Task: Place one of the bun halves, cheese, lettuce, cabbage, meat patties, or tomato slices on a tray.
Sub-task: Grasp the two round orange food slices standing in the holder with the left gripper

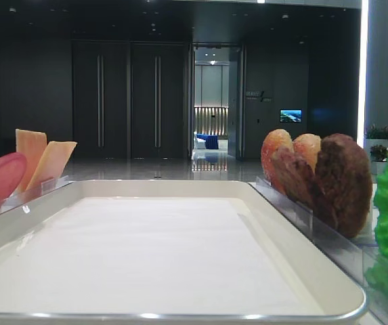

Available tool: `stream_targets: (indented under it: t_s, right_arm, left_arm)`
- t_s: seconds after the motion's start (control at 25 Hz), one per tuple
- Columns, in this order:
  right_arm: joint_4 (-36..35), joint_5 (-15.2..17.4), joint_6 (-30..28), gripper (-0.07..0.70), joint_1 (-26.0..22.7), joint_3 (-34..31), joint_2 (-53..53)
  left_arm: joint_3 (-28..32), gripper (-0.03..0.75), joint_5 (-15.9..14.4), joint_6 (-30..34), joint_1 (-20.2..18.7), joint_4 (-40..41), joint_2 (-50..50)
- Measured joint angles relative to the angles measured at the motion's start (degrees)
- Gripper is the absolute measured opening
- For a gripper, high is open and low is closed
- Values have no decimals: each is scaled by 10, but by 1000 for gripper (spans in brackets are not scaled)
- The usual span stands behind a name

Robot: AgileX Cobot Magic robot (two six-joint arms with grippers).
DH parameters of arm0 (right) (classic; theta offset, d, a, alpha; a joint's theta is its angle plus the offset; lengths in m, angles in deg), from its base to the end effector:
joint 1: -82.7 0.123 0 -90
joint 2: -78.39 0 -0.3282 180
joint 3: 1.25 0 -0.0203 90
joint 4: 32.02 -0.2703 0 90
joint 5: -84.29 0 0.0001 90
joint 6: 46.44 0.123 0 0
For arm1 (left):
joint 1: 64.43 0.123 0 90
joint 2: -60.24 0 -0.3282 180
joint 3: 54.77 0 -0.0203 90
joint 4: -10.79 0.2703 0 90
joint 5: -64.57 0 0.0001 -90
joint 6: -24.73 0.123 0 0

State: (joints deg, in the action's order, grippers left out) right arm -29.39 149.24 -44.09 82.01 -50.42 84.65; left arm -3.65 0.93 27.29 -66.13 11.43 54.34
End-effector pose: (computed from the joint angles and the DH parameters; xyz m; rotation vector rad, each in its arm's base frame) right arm -0.0093 -0.0050 0.2667 0.0603 2.0995 -0.0379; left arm -0.0050 0.0014 0.2581 0.0775 2.1045 0.0225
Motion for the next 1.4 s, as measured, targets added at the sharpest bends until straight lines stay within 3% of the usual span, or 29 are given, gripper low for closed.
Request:
stream_targets:
  t_s: [1.4]
  right_arm:
    - [0, 0, 0, 429, 0, 0, 0]
  left_arm:
    - [0, 0, 0, -1, 0, 0, 0]
